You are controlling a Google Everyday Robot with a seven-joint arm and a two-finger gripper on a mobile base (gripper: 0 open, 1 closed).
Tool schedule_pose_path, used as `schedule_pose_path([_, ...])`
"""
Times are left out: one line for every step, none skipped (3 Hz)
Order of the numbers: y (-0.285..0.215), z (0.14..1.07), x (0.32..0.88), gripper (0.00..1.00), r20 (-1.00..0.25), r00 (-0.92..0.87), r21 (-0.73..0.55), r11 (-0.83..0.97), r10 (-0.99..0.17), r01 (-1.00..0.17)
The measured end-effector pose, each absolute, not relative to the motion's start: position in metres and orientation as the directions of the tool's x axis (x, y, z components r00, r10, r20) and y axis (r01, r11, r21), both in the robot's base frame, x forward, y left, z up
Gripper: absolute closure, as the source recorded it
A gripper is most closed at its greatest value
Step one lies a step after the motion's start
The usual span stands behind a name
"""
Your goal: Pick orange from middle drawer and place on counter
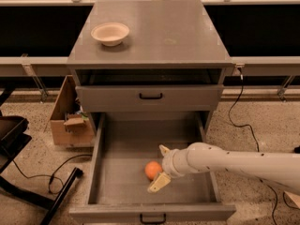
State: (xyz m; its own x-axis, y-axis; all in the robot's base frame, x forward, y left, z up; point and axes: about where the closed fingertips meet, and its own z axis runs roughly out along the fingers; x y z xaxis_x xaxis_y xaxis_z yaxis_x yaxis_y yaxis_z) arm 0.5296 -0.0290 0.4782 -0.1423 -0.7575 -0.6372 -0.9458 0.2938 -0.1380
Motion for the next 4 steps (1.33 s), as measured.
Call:
schedule_pose_path([-0.025, 0.451, 0.541, 0.00, -0.641, -0.160, -0.108, 0.294, -0.751, -0.950])
schedule_pose_path([-0.016, 0.430, 0.552, 0.00, -0.639, -0.165, -0.084, 0.281, -0.751, -0.956])
schedule_pose_path([-0.010, 0.407, 0.562, 0.00, -0.628, -0.164, -0.066, 0.262, -0.761, -0.963])
schedule_pose_path([-0.012, 0.385, 0.570, 0.00, -0.618, -0.170, -0.047, 0.252, -0.768, -0.967])
